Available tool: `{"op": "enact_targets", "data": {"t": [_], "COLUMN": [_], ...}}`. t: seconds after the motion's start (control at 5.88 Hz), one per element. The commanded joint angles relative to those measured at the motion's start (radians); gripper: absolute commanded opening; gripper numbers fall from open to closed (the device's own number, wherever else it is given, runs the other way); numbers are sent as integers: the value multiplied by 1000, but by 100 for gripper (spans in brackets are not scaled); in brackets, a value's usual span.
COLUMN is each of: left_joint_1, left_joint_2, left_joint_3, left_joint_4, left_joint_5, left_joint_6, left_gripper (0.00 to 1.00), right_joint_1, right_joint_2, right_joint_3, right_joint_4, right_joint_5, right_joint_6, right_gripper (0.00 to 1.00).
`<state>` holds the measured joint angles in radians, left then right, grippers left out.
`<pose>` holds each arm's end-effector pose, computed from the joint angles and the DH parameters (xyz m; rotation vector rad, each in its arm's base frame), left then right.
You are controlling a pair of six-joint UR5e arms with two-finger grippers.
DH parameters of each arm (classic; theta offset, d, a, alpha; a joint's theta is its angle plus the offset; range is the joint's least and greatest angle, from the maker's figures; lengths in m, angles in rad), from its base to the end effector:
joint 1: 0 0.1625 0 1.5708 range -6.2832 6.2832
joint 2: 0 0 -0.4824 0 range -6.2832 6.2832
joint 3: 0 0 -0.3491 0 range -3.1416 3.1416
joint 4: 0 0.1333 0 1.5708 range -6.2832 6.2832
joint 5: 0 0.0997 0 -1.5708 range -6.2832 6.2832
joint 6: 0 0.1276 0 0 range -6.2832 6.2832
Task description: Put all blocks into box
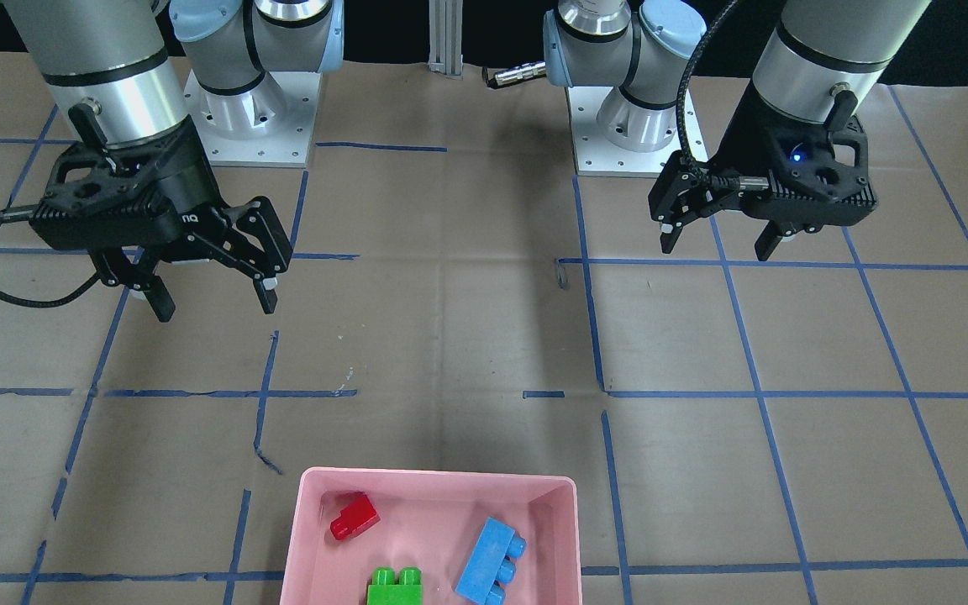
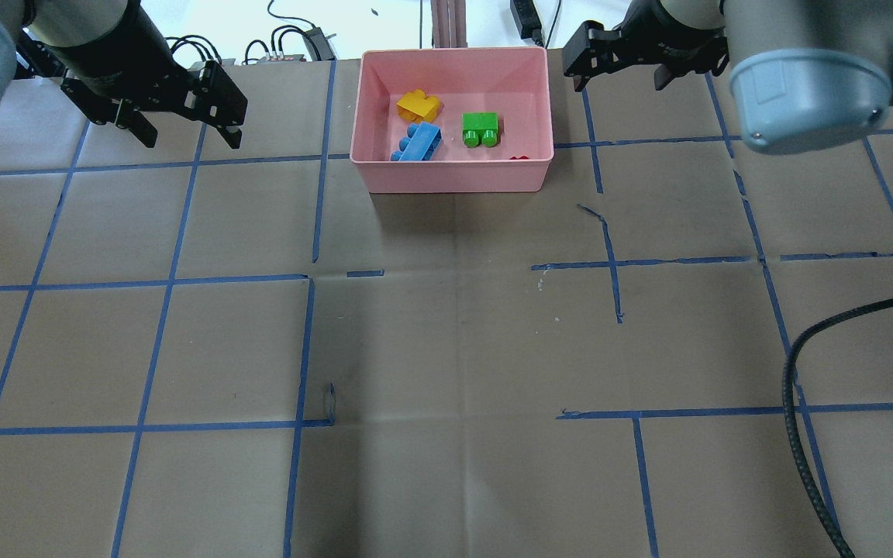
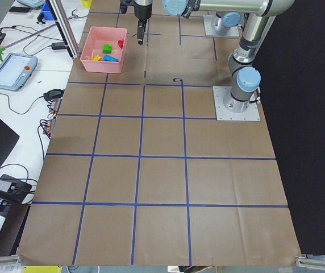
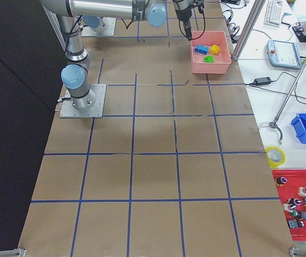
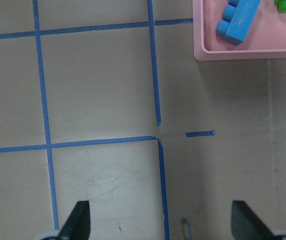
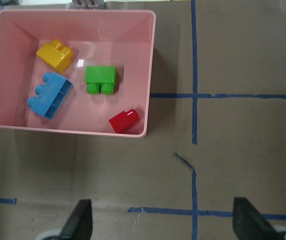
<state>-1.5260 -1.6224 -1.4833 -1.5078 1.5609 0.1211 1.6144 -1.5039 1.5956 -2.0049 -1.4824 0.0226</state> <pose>-0.1127 -0.4911 0.5397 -0.1204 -3.1337 0.1559 0.1669 -0.5097 0.5256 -0.0544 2.9991 -0.5139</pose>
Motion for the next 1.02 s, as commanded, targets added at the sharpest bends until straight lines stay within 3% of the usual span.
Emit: {"op": "enact_targets", "data": {"t": [0.0, 0.34, 0.85], "left_joint_1": [0, 1, 1], "left_joint_2": [1, 1, 1], "left_joint_3": [0, 0, -2], "left_joint_4": [0, -2, -2], "left_joint_5": [1, 1, 2], "left_joint_6": [0, 0, -1], "left_gripper": [99, 99, 99], "right_joint_1": [-1, 4, 12], "right_joint_2": [-36, -105, -212], "right_joint_3": [-11, -14, 90], "right_joint_4": [309, 347, 333], "right_joint_5": [-47, -52, -73], "right_joint_6": [-4, 11, -22], "right_gripper": [100, 100, 100]}}
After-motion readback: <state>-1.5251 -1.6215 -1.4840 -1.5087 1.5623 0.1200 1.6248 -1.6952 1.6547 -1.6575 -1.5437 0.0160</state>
